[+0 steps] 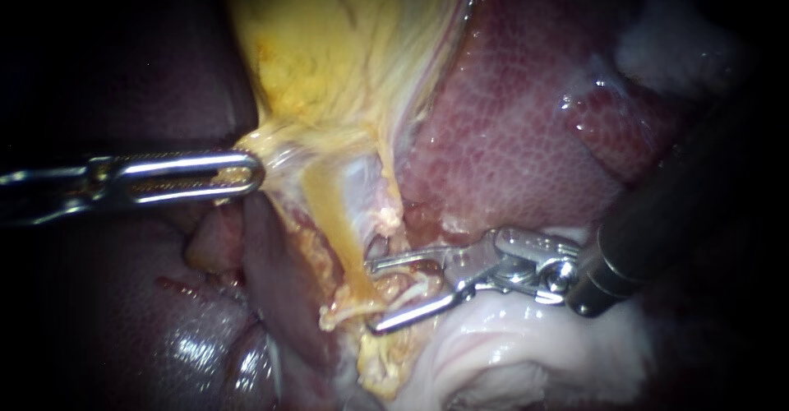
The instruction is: Clipping second clip left tube
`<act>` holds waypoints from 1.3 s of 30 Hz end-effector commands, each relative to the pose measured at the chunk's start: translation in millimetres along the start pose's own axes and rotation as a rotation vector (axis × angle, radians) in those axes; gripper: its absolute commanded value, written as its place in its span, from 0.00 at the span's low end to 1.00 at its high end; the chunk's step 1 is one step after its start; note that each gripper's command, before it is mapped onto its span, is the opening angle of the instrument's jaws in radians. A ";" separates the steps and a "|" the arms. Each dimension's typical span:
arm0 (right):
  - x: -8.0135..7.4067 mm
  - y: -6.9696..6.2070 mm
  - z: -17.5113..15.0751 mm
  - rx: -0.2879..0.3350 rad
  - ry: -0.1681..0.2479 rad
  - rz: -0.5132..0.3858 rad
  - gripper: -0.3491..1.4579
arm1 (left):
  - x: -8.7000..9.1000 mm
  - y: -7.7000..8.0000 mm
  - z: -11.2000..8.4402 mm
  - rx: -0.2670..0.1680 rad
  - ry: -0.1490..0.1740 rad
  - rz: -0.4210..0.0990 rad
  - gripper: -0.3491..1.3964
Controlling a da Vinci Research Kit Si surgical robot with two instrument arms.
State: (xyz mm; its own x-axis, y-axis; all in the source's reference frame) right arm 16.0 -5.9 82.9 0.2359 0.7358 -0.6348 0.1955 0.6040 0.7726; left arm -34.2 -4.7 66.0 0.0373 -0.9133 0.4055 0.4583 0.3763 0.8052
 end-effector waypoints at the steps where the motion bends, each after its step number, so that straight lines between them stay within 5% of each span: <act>1: 0.0 -0.1 0.5 -0.001 0.001 0.001 0.50 | 0.0 0.0 0.1 -0.001 0.000 0.000 0.00; 24: 0.9 -5.1 4.2 0.201 0.049 0.057 0.50 | 0.0 0.5 0.2 0.001 0.000 0.001 0.00; 39: 0.4 -3.6 7.3 0.164 0.058 0.052 0.49 | 0.1 0.6 0.5 -0.001 -0.001 0.001 0.00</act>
State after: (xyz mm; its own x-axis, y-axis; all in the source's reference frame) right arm 22.4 -10.0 79.9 0.1921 0.7863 -0.5872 0.3357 0.5096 0.7922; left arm -34.5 -4.5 66.7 0.0375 -0.9129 0.4064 0.4585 0.3770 0.8047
